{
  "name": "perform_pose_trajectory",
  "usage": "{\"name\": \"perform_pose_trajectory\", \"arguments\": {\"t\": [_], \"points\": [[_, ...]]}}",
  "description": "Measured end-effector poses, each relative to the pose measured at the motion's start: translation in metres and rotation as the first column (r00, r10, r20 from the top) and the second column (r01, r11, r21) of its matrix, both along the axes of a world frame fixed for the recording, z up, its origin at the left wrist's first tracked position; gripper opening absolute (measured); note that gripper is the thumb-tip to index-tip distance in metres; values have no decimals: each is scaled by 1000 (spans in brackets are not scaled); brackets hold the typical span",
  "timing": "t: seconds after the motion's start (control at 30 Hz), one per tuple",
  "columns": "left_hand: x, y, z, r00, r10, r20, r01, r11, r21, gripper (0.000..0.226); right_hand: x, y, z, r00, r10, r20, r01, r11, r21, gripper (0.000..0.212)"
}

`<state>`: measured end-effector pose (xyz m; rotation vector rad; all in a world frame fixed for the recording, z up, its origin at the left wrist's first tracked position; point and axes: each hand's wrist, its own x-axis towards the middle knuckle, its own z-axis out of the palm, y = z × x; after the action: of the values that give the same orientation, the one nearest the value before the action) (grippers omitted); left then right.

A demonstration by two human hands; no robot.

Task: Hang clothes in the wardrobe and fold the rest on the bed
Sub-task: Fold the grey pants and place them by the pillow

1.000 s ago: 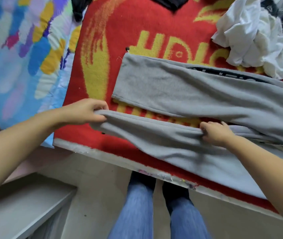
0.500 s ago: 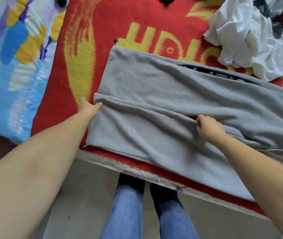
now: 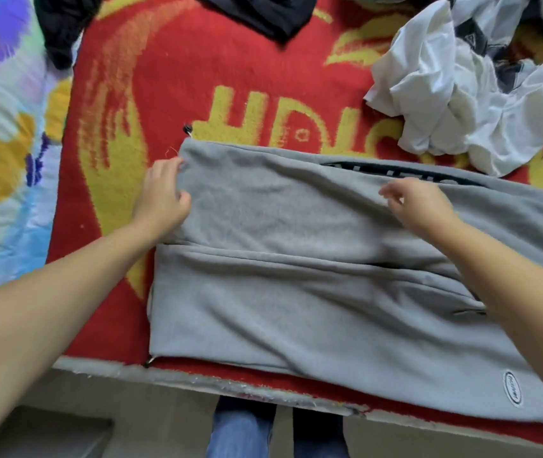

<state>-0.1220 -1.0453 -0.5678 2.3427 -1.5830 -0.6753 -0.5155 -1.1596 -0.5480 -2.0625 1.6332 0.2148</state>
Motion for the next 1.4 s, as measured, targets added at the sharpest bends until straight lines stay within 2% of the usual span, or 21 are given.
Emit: {"name": "perform_pose_trajectory", "arguments": {"t": [0.03,0.1,0.17,0.2,0.27,0.33,0.43,0.57,0.7,0.8,0.87,0.97,1.07,1.23,1.3,1.4], "points": [[-6,-24,-3,990,-134,46,135,991,-9,58,0,-14,-5,997,9,-78,-13,999,-45,35],[-16,-62,-16,918,-362,164,349,932,103,63,-1,-34,-18,950,98,-296,-92,995,34,59],[-22,-87,-30,834,-494,244,432,862,265,63,-3,-44,-30,883,174,-436,-123,982,143,72],[-23,-96,-35,810,-521,270,439,844,308,59,-3,-45,-35,862,183,-474,-130,981,142,71],[-22,-106,-38,782,-541,309,467,837,285,38,-3,-44,-41,841,174,-512,-171,984,53,55],[-18,-109,-36,793,-541,281,504,841,198,14,-3,-44,-39,837,187,-514,-242,969,-42,31],[-6,-105,-23,821,-545,172,533,838,113,7,-10,-48,-22,867,196,-458,-245,968,-49,18],[7,-107,17,825,-524,214,531,847,25,6,-25,-59,19,942,113,-316,-169,974,-153,21],[4,-94,65,807,-549,218,567,824,-22,10,-48,-45,65,952,168,-257,-231,943,-238,23],[-3,-51,92,753,-623,211,637,771,5,12,-66,-4,86,930,281,-235,-330,922,-204,26],[-9,-8,101,721,-654,228,679,733,-41,16,-75,32,94,916,344,-208,-378,913,-156,31],[-22,66,101,749,-627,212,651,757,-59,16,-83,90,100,875,463,-141,-475,878,-60,35],[-37,138,77,827,-539,163,546,838,3,24,-92,147,94,814,577,-62,-580,813,-56,38],[-61,222,15,900,-403,167,367,906,210,23,-95,220,50,757,648,-84,-643,762,75,41],[-65,235,-7,887,-429,172,354,869,346,26,-97,237,25,740,659,-133,-644,752,145,43],[-75,227,-17,818,-556,146,379,712,591,27,-103,250,-4,728,667,-160,-585,726,362,46]]}}
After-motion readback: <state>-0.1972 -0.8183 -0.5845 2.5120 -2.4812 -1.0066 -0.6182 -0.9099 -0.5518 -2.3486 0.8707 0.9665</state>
